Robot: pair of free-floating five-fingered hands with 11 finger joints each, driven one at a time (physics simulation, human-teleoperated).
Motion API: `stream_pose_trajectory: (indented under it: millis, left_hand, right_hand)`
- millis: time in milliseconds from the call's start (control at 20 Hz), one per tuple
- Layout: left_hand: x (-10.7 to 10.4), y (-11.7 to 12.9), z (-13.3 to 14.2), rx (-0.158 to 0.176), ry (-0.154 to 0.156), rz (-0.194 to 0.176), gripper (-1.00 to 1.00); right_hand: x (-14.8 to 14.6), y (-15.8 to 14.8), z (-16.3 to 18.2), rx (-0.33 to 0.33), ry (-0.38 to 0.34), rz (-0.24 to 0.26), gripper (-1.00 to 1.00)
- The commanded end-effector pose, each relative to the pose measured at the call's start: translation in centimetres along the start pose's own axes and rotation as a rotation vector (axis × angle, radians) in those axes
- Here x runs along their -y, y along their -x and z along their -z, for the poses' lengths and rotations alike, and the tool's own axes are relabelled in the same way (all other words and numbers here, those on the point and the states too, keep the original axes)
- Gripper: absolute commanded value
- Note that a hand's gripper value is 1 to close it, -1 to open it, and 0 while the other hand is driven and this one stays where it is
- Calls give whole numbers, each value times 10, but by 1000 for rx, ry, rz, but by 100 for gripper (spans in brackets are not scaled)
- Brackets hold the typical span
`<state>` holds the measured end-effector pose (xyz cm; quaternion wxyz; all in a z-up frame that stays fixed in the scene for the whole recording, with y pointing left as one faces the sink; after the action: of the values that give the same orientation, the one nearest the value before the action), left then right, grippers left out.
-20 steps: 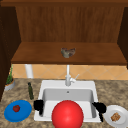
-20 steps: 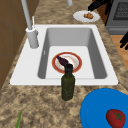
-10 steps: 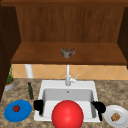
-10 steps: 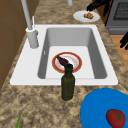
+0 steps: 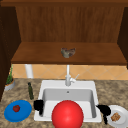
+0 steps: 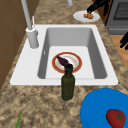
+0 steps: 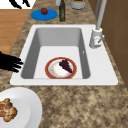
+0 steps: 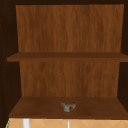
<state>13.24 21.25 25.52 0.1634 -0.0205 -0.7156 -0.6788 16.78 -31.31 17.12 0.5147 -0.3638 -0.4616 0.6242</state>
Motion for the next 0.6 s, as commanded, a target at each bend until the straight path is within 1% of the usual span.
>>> stream_pose_trajectory:
  millis: [0, 300, 500, 550]
  left_hand:
    - [0, 0, 0, 0, 0, 0, 0]
    - [0, 0, 0, 0, 0, 0, 0]
    - [0, 0, 0, 0, 0, 0, 0]
    - [0, 0, 0, 0, 0, 0, 0]
  right_hand:
    - [0, 0, 0, 0, 2, 0, -100]
    - [-9, 4, 3, -10, -9, -6, -100]
    - [-8, 6, 5, -10, -1, -9, -100]
    - [-8, 5, 4, -11, 11, -11, -100]
